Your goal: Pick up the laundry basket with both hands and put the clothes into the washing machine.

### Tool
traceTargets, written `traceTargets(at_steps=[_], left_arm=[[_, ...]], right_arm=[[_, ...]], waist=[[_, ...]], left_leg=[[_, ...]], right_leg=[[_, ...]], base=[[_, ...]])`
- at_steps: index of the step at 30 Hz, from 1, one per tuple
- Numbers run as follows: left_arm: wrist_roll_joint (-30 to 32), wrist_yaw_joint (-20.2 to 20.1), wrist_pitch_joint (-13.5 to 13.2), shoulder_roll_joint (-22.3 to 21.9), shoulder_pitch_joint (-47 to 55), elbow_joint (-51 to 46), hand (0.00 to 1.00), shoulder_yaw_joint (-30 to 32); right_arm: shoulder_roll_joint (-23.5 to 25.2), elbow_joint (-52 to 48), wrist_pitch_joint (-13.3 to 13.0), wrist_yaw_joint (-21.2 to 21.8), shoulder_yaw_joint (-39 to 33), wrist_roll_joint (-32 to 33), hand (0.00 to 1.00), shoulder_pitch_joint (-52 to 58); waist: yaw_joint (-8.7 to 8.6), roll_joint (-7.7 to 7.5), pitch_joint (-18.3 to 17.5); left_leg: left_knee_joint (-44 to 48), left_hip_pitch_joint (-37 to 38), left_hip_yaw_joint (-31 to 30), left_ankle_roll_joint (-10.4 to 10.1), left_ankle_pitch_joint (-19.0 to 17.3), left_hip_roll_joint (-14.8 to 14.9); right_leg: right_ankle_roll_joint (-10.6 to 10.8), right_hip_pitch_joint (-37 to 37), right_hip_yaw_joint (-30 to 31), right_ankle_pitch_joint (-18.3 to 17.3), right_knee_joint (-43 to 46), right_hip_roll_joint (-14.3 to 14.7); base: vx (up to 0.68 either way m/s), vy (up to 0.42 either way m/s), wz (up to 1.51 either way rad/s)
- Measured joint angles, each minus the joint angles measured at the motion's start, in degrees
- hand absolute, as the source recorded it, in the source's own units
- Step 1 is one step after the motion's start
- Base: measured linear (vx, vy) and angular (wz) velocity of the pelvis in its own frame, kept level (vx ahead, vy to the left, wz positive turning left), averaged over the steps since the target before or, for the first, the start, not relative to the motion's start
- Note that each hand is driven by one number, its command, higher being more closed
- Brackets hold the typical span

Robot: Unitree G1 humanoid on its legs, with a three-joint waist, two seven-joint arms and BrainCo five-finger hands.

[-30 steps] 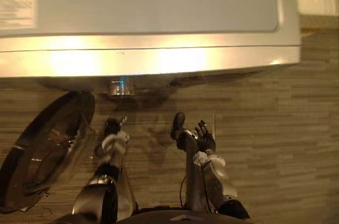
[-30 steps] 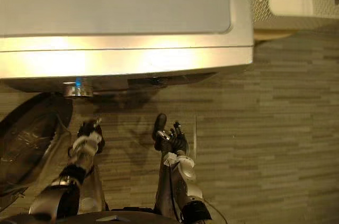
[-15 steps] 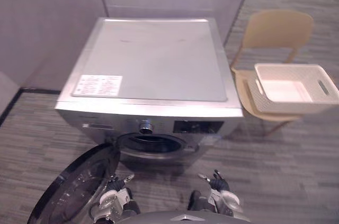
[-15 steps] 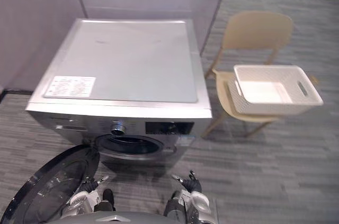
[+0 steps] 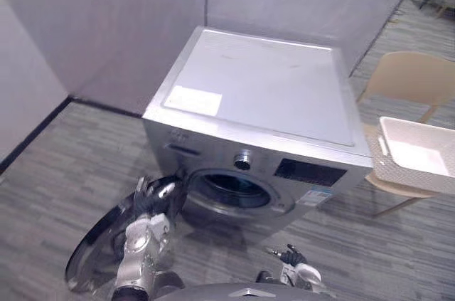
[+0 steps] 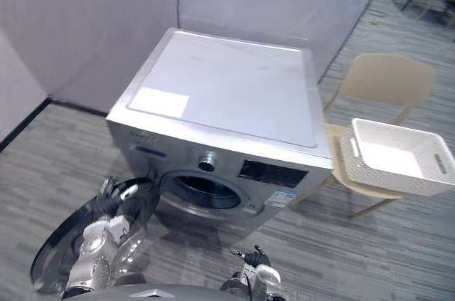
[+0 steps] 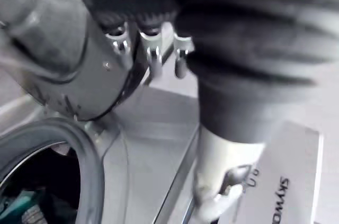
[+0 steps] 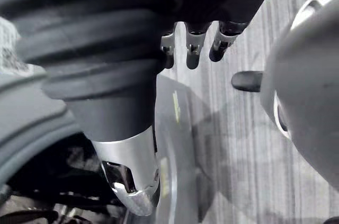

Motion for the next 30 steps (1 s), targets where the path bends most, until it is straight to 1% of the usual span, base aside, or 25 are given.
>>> traceTargets(at_steps=[2, 3, 4, 5, 6, 9, 10, 11, 12, 13, 14, 15, 16, 17, 18, 19, 20, 21, 22, 23, 24, 25, 26, 28, 30], left_arm=[[0.1, -0.59, -1.87, -0.02, -0.2, -8.85, 0.0, -1.09], [0.38, -1.12, -5.04, 0.62, -1.26, -15.37, 0.0, -1.06], [0.95, -1.02, -6.13, 1.05, -1.33, -17.0, 0.0, -0.55], [1.74, -0.9, -7.54, 1.56, -1.25, -18.48, 0.0, 0.11], [3.37, -0.78, -8.17, 2.09, -1.09, -19.84, 0.0, 0.05], [9.1, 0.43, -9.27, 1.93, -0.49, -20.66, 0.0, -0.14], [10.9, 0.64, -9.24, 1.93, 0.04, -19.96, 0.0, 0.01], [13.01, 0.92, -9.04, 1.91, 0.78, -18.99, 0.0, 0.39], [13.91, 1.15, -8.78, 1.86, 1.21, -18.61, 0.0, 0.85], [14.89, 1.51, -8.28, 1.3, 2.02, -17.19, 0.0, 2.66], [14.98, 1.76, -7.42, 0.55, 2.79, -15.74, 0.0, 4.72], [14.98, 1.9, -7.12, 0.46, 3.19, -15.0, 0.0, 5.43], [15.36, 2.26, -5.81, -0.62, 4.75, -13.93, 0.0, 6.8], [15.44, 2.79, -5.54, -0.88, 5.16, -13.52, 0.0, 7.67], [15.46, 3.34, -4.78, -0.75, 5.49, -12.96, 0.0, 8.8], [15.49, 4.07, -4.21, -0.2, 6.09, -12.84, 0.0, 8.84], [15.49, 4.13, -3.41, -0.07, 6.3, -12.39, 0.0, 8.85], [15.52, 4.12, -3.03, -0.12, 6.3, -12.01, 0.0, 8.87], [15.64, 4.12, -2.47, -0.36, 6.29, -10.93, 0.0, 8.99], [15.76, 4.11, -2.2, -0.88, 6.42, -10.56, 0.0, 9.31], [16.12, 4.19, -2.13, -2.15, 6.24, -9.32, 0.0, 10.97], [16.06, 4.3, -2.08, -2.67, 5.71, -7.92, 0.0, 11.42], [16.02, 4.45, -1.92, -2.67, 5.5, -6.53, 0.0, 11.49], [15.75, 5.03, -1.69, -2.74, 5.99, -5.4, 0.0, 11.52], [15.21, 5.63, -2.07, -2.73, 6.04, -4.98, 0.0, 13.34]], right_arm=[[0.08, 0.62, -0.13, 0.1, 0.39, -0.04, 0.0, -0.02], [0.63, 1.86, -0.14, 0.15, 2.43, -0.05, 0.0, -0.93], [0.94, 1.94, -0.14, 0.34, 2.65, -0.05, 0.0, -0.89], [1.32, 1.82, -0.22, 0.34, 3.45, -0.06, 0.0, -0.65], [1.14, 1.73, -0.38, 0.39, 4.15, -0.1, 0.0, -0.57], [0.52, 1.71, -0.43, 0.64, 4.58, -0.16, 0.0, -0.58], [0.42, 1.52, -0.44, 1.43, 4.57, -0.83, 0.0, -0.58], [0.28, 1.41, -0.44, 2.16, 4.49, -2.54, 0.0, -0.46], [0.24, 1.41, -0.42, 2.3, 4.37, -2.99, 0.0, -0.15], [0.16, 1.34, -0.39, 2.3, 3.86, -4.0, 0.0, 0.21], [0.01, 1.24, -0.3, 2.3, 3.27, -4.44, 0.0, 0.9], [0.18, 1.23, -0.23, 2.27, 3.2, -4.46, 0.0, 1.97], [-0.3, -0.81, -0.13, 2.29, 1.32, -4.18, 0.0, 3.28], [-0.29, -2.22, -0.23, 2.18, 0.92, -4.16, 0.0, 3.73], [0.33, -4.91, -0.24, 2.28, 1.28, -4.15, 0.0, 5.26], [1.96, -6.16, -0.49, 2.62, 1.64, -4.01, 0.0, 7.62], [3.27, -6.83, -0.47, 2.73, 1.44, -3.59, 0.0, 8.11], [3.45, -7.14, -0.58, 2.73, 1.11, -3.48, 0.0, 8.31], [3.5, -7.08, -0.71, 2.77, 0.81, -3.37, 0.0, 8.38], [3.43, -6.85, -0.67, 2.78, 0.7, -3.37, 0.0, 8.43], [3.45, -6.67, -0.57, 2.77, 0.82, -3.39, 0.0, 9.05], [3.24, -6.64, -0.53, 2.77, 1.01, -3.4, 0.0, 8.64], [2.94, -6.58, -0.45, 2.77, 1.08, -3.4, 0.0, 8.15], [2.0, -6.43, -0.17, 2.67, 1.26, -3.51, 0.0, 6.63], [2.03, -6.52, -0.17, 2.61, 2.3, -3.51, 0.0, 6.62]], waist=[[0.0, 0.24, -0.15], [0.6, -0.69, -0.16], [0.84, -0.68, -0.21], [0.82, -0.76, -0.44], [0.79, -2.0, -1.61], [0.61, -1.82, -2.39], [0.5, -2.08, -2.24], [0.46, -2.78, -1.96], [0.5, -3.08, -1.72], [0.61, -3.67, -1.35], [0.47, -4.5, -0.89], [0.48, -4.82, -0.72], [1.08, -3.42, -0.73], [1.1, -2.54, 0.32], [0.91, -4.49, 0.01], [1.61, -6.46, -1.05], [2.1, -7.47, -1.27], [1.78, -7.63, -1.3], [1.13, -7.72, -1.45], [0.89, -7.69, -2.0], [1.62, -7.94, -3.9], [1.99, -7.44, -4.19], [2.03, -6.54, -4.1], [1.72, -4.29, -4.32], [1.89, -3.86, -4.64]], left_leg=[[-5.52, 1.91, 1.81, 0.15, -1.41, -0.27], [-9.46, 3.26, 3.36, 0.68, -0.95, -1.55], [-10.72, 3.64, 3.75, 0.75, -0.67, -2.25], [-11.85, 3.97, 4.23, 0.57, -0.2, -3.35], [-14.05, 4.15, 5.22, 0.93, 1.4, -4.67], [-16.93, 3.07, 6.96, 1.96, 3.99, -6.49], [-18.02, 3.08, 7.35, 2.02, 4.87, -6.76], [-19.22, 3.66, 7.86, 2.15, 5.68, -6.89], [-19.73, 4.08, 8.12, 2.11, 5.93, -6.87], [-21.0, 5.07, 8.34, 2.17, 6.63, -6.75], [-22.02, 5.71, 8.1, 2.11, 7.13, -6.48], [-22.12, 6.14, 7.99, 2.06, 7.36, -6.49], [-23.26, 7.17, 7.58, 4.87, 7.88, -5.26], [-23.78, 8.05, 8.21, 4.95, 8.02, -4.65], [-24.21, 9.22, 8.07, 4.81, 8.21, -4.48], [-24.78, 9.83, 8.23, 4.09, 7.83, -4.37], [-24.58, 10.1, 8.16, 3.18, 7.24, -3.58], [-24.6, 9.94, 7.48, 3.03, 7.3, -3.28], [-24.86, 9.4, 5.71, 2.64, 7.55, -2.97], [-25.42, 8.57, 5.04, 2.47, 8.03, -2.97], [-26.71, 7.1, 5.62, 3.31, 10.27, -3.45], [-26.89, 6.58, 5.92, 3.45, 10.86, -3.41], [-26.8, 5.86, 6.76, 4.13, 11.44, -3.32], [-27.15, 5.28, 10.45, 5.0, 12.22, -3.44], [-27.84, 6.23, 11.7, 5.09, 12.27, -3.54]], right_leg=[[0.04, -0.18, -0.77, 0.03, 0.63, -0.99], [-0.1, -0.51, -0.52, 0.08, 0.29, -2.5], [-0.18, -0.53, -0.21, 0.04, -0.16, -3.04], [0.42, -0.87, 0.56, -0.42, -0.54, -3.96], [1.07, -2.49, 1.43, -0.88, -0.68, -5.36], [1.07, -5.77, 4.09, -0.9, -1.62, -6.49], [0.93, -6.11, 4.15, -0.81, -2.29, -6.48], [0.13, -6.22, 3.96, -0.6, -2.49, -6.48], [-1.07, -6.26, 3.77, -0.51, -2.31, -6.49], [-3.83, -6.44, 3.03, -0.98, -1.34, -6.49], [-7.95, -6.89, 1.94, -3.35, 0.35, -6.46], [-10.46, -7.22, 1.95, -5.11, 1.29, -6.36], [-14.63, -7.91, 2.02, -11.04, 5.62, -5.16], [-13.3, -9.1, 3.17, -12.52, 11.87, -5.29], [-10.96, -9.55, 5.03, -10.02, 20.74, -4.02], [-9.08, -8.98, 5.18, -9.89, 24.91, -2.45], [-7.49, -9.38, 6.81, -10.24, 26.27, -1.71], [-7.14, -9.39, 7.45, -10.36, 26.76, -1.35], [-4.95, -8.26, 8.69, -11.15, 24.98, -0.31], [-2.97, -6.7, 8.75, -12.45, 21.06, 0.49], [-1.68, -4.97, 9.52, -13.72, 12.37, 1.77], [-1.05, -4.83, 10.16, -13.13, 10.11, 2.4], [-1.16, -4.81, 10.14, -11.99, 8.58, 2.78], [-1.09, -4.08, 10.44, -9.13, 3.89, 3.47], [-1.14, -2.67, 11.32, -6.95, 0.33, 4.03]], base=[[-0.12, 0.199, 0.54], [-0.16, 0.129, 0.14], [-0.26, 0.155, -0.03], [-0.22, 0.065, -0.16], [-0.22, 0.055, -0.15], [-0.13, 0.016, -0.23], [-0.07, 0.004, -0.21], [-0.06, 0.001, -0.17], [-0.04, -0.01, -0.17], [-0.02, -0.02, -0.1], [-0.01, -0.017, -0.08], [0.03, 0.022, -0.19], [0.02, 0.039, -0.25], [0.01, 0.051, -0.16], [0.02, 0.016, 0.03], [0.05, -0.045, 0.04], [0.06, -0.075, 0.09], [0.05, -0.114, 0.33], [0.03, -0.088, 0.52], [0.08, -0.153, 0.33], [0.08, -0.13, 0.0], [0.07, -0.109, -0.17], [0.02, -0.018, -0.11], [0.0, 0.025, -0.13], [0.0, 0.041, -0.25]])
